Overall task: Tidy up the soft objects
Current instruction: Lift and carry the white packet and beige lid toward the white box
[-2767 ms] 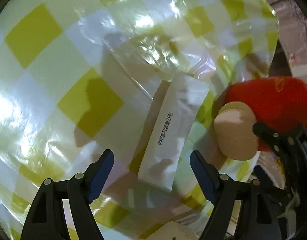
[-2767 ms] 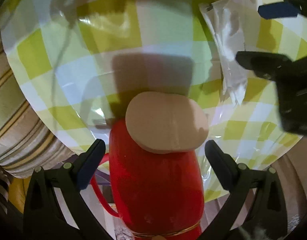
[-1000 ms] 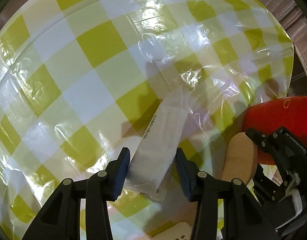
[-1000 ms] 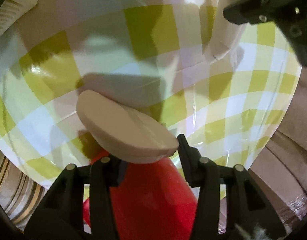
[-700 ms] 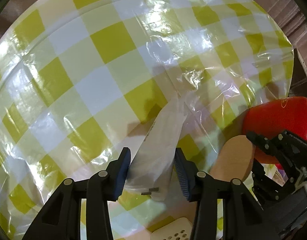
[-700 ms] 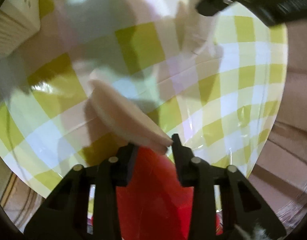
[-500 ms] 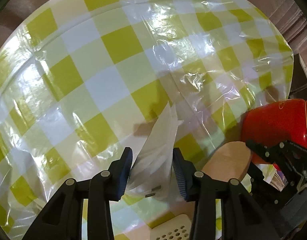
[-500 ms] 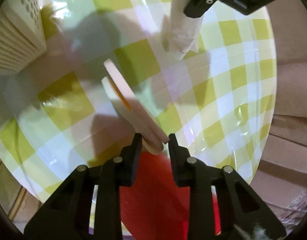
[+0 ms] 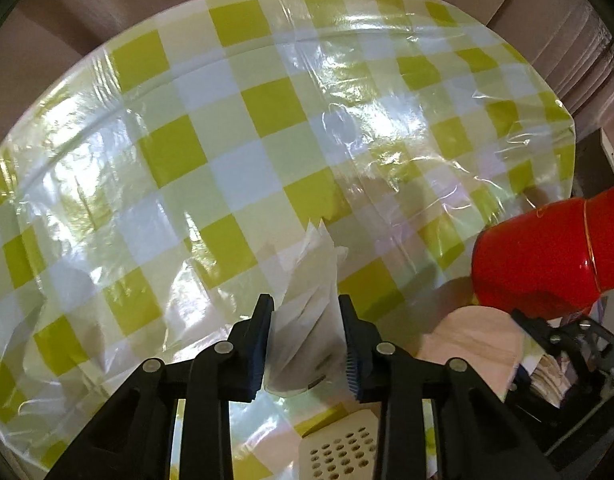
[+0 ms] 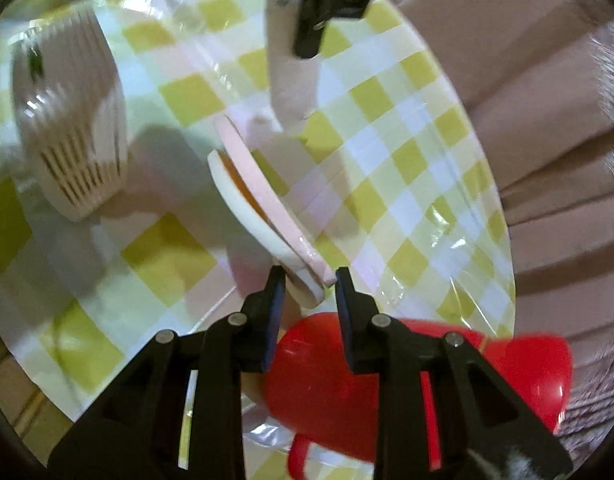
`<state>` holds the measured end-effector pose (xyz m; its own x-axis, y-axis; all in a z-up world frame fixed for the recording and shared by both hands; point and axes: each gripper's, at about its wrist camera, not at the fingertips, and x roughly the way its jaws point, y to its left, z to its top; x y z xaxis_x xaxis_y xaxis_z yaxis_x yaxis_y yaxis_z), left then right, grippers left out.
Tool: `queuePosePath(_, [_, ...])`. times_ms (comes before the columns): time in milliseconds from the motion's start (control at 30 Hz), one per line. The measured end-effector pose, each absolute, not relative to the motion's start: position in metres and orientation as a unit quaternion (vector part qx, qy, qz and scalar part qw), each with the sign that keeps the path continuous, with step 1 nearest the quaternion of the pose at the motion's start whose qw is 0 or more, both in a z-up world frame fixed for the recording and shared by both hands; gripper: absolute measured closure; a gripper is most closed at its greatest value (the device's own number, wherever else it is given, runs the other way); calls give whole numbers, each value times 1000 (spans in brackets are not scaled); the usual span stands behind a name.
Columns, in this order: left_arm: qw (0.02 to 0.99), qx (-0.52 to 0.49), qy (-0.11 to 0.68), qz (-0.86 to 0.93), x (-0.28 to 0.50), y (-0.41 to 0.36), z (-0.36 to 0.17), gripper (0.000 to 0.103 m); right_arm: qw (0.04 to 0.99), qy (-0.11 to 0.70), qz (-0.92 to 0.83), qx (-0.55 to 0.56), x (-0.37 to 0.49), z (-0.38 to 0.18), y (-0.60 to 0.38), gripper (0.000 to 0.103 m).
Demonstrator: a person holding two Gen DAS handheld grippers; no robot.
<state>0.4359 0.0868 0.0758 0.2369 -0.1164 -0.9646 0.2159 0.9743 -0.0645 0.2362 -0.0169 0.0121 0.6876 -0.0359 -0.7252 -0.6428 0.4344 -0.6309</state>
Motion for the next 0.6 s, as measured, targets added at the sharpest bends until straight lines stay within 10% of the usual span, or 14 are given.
queuePosePath(600, [849, 35, 512, -127, 339, 53, 164, 70, 884, 318, 165, -300, 171, 96, -96, 74])
